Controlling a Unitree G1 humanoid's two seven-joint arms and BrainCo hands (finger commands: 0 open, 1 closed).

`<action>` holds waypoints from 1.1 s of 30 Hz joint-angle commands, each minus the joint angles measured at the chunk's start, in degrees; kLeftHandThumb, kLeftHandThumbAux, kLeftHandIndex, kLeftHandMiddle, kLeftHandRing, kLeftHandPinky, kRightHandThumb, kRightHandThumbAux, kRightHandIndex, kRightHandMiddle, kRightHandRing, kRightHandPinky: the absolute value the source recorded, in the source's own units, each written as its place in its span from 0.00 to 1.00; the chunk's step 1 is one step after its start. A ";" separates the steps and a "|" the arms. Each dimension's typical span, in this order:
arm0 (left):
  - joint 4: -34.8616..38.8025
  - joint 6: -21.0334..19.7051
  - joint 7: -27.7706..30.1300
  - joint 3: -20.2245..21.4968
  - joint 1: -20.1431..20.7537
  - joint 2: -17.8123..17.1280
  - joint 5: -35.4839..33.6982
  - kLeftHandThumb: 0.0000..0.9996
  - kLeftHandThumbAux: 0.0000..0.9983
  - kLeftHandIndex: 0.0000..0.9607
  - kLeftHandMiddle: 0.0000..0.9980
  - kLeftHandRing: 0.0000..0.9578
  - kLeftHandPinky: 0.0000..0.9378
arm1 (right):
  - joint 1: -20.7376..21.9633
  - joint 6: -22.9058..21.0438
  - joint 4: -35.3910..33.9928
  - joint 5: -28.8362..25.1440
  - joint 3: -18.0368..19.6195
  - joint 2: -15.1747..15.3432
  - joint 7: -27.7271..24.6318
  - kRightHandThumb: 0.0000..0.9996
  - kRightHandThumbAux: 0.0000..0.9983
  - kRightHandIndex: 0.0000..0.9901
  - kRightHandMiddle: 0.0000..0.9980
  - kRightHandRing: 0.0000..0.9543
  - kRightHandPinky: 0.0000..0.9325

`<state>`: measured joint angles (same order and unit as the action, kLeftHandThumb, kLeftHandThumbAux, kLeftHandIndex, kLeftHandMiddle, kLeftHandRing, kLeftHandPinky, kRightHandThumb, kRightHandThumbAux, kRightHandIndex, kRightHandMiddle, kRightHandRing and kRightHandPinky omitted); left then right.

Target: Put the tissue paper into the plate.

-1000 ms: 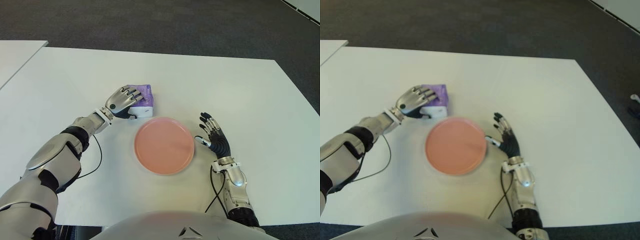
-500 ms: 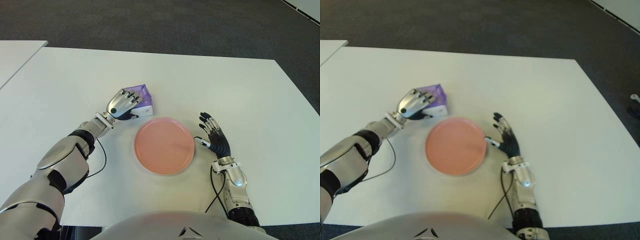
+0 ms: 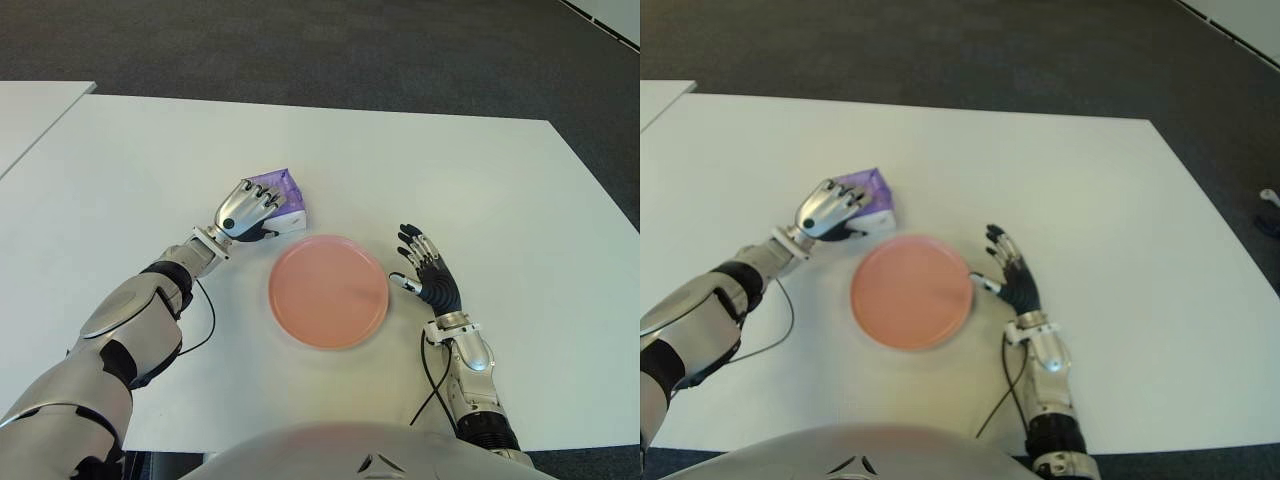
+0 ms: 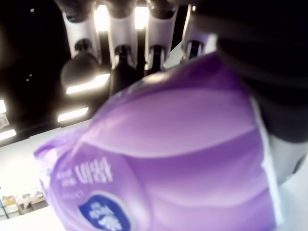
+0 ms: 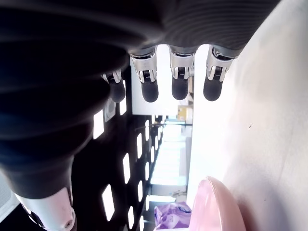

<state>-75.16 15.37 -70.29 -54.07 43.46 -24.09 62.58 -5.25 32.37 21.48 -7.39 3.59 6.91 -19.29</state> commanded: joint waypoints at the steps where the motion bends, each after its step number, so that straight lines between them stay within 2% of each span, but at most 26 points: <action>1: -1.24 1.07 1.47 -0.03 -3.17 1.03 -0.12 0.71 0.70 0.46 0.80 0.81 0.83 | -2.83 -1.85 4.72 -0.12 0.20 -0.09 0.00 0.00 0.75 0.00 0.00 0.00 0.00; 5: -1.31 1.29 1.72 0.32 -3.43 1.18 -0.72 0.71 0.70 0.46 0.81 0.82 0.84 | -2.56 -0.06 5.56 -0.68 0.32 -0.15 -1.00 0.00 0.75 0.00 0.00 0.00 0.00; 17: -1.36 0.67 1.80 0.40 -3.62 1.13 -0.85 0.71 0.70 0.46 0.83 0.83 0.86 | -2.22 0.39 6.32 -0.83 0.38 0.07 -1.50 0.00 0.76 0.00 0.00 0.00 0.00; 21: -1.15 1.09 1.53 0.66 -3.07 0.58 -1.03 0.71 0.70 0.46 0.84 0.85 0.87 | -2.31 -0.77 5.92 -0.66 0.25 0.18 -1.27 0.00 0.75 0.00 0.00 0.00 0.00; 25: -0.45 2.36 1.63 1.57 -1.29 -0.69 -1.66 0.71 0.70 0.46 0.86 0.86 0.88 | -2.24 -0.15 6.09 -0.43 0.21 0.14 -1.12 0.00 0.74 0.00 0.00 0.00 0.00; 33: 2.10 5.88 0.36 5.95 0.50 -3.43 -4.95 0.71 0.70 0.46 0.85 0.85 0.87 | -2.46 -4.22 4.62 -0.72 0.19 -0.06 -0.03 0.00 0.75 0.00 0.00 0.00 0.00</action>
<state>-73.73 20.25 -70.27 -49.62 43.38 -26.07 58.60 -4.19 32.40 22.45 -8.27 3.80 7.39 -19.95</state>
